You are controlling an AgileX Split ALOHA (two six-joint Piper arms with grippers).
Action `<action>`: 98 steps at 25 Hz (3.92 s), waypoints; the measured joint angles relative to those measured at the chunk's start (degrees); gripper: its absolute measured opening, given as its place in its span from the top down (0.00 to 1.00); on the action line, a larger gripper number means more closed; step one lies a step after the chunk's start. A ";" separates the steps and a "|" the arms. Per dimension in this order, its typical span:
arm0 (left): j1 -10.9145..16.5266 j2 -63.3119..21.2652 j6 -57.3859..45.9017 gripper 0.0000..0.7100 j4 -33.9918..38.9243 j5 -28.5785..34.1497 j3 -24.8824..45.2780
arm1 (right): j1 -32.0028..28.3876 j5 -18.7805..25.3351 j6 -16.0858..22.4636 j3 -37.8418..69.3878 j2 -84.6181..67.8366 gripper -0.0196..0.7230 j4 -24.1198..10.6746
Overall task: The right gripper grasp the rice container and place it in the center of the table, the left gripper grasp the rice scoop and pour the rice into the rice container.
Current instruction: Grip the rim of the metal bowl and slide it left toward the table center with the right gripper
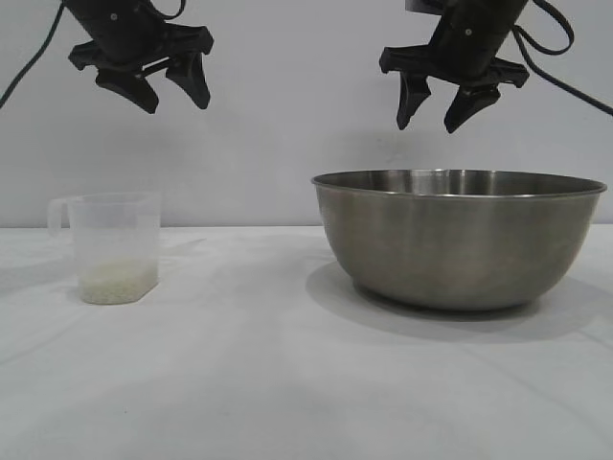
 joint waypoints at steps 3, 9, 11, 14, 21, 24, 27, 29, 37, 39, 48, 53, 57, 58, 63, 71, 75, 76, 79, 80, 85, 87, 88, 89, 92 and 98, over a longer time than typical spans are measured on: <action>0.00 0.00 0.00 0.34 0.00 0.00 0.00 | 0.00 0.09 0.00 0.00 0.00 0.33 0.00; 0.00 0.00 0.00 0.34 0.00 0.00 0.00 | 0.00 0.22 0.00 0.00 0.00 0.33 0.10; 0.00 0.00 0.00 0.34 0.00 0.00 0.00 | 0.00 0.22 0.00 0.00 0.00 0.33 0.10; 0.00 0.00 0.00 0.34 0.00 0.00 0.00 | 0.00 0.22 0.00 0.00 0.00 0.33 0.10; 0.00 0.00 0.00 0.34 0.00 0.25 0.00 | 0.00 1.85 -0.04 0.00 0.00 0.33 0.10; 0.00 0.00 0.00 0.34 0.00 0.34 0.00 | 0.00 4.52 -0.04 0.00 -0.11 0.33 -0.25; 0.00 0.00 0.00 0.34 0.00 0.38 0.00 | -0.10 7.50 -0.04 0.00 -2.09 0.33 -1.66; 0.00 0.00 0.00 0.34 0.00 0.51 0.00 | -0.10 10.63 0.08 0.00 -4.21 0.33 -2.85; 0.00 0.00 0.00 0.34 0.00 0.83 0.00 | -3.74 29.56 0.16 -0.34 -9.65 0.33 -4.43; 0.00 0.00 0.00 0.34 0.00 0.94 0.00 | -4.88 34.09 0.29 -0.34 -9.79 0.33 -4.58; 0.00 0.00 0.00 0.34 0.00 1.04 0.00 | -5.68 39.21 0.07 -0.34 -9.79 0.33 -2.64; 0.00 0.00 0.00 0.34 0.00 1.04 0.00 | -5.68 39.21 0.05 2.74 -9.79 0.33 -2.51; 0.00 0.00 0.00 0.34 -0.10 0.93 0.00 | -5.68 39.09 0.05 6.77 -9.17 0.33 -2.51; 0.00 0.00 0.00 0.34 -0.10 0.93 0.00 | -5.68 39.01 0.05 7.97 -8.71 0.33 -2.51; 0.00 0.00 0.00 0.34 -0.10 0.84 0.00 | -5.68 38.86 0.05 12.03 -6.37 0.33 -2.51; 0.00 0.00 0.00 0.34 -0.10 0.71 0.00 | -5.68 38.45 0.05 12.20 -4.11 0.62 -2.51; 0.00 0.00 0.00 0.34 -0.10 0.05 0.00 | -5.68 38.45 0.05 12.20 -3.74 0.92 -2.51; 0.00 0.00 0.00 0.34 -0.10 -0.09 0.00 | -5.68 38.45 0.05 12.20 -3.74 0.97 -2.51; 0.00 0.00 0.00 0.34 -0.10 -0.23 0.00 | -5.68 38.45 0.05 12.20 -3.74 0.97 -2.30; 0.00 0.00 0.00 0.34 -0.10 -0.23 0.00 | -5.68 38.45 0.05 12.20 -3.74 0.97 -2.04; 0.00 0.00 0.00 0.34 -0.10 -0.23 0.00 | -5.14 38.45 -0.04 12.20 -3.74 0.97 -0.43; 0.00 0.00 0.00 0.34 -0.10 -0.26 0.00 | -4.44 38.41 -0.04 12.20 -3.74 0.97 0.11; 0.00 0.00 0.00 0.34 -0.10 -0.26 0.00 | -3.97 38.31 -0.04 12.20 -3.74 0.97 0.42; 0.00 0.00 0.00 0.34 -0.10 -0.26 0.00 | -3.59 38.31 -0.04 12.20 -3.74 0.97 0.85; 0.00 0.00 0.00 0.34 -0.10 -0.26 0.00 | -2.79 38.27 -0.04 12.20 -3.74 0.97 2.26; 0.00 0.00 0.00 0.34 -0.10 -0.36 0.00 | -1.37 37.12 -0.04 12.20 -3.74 0.97 4.12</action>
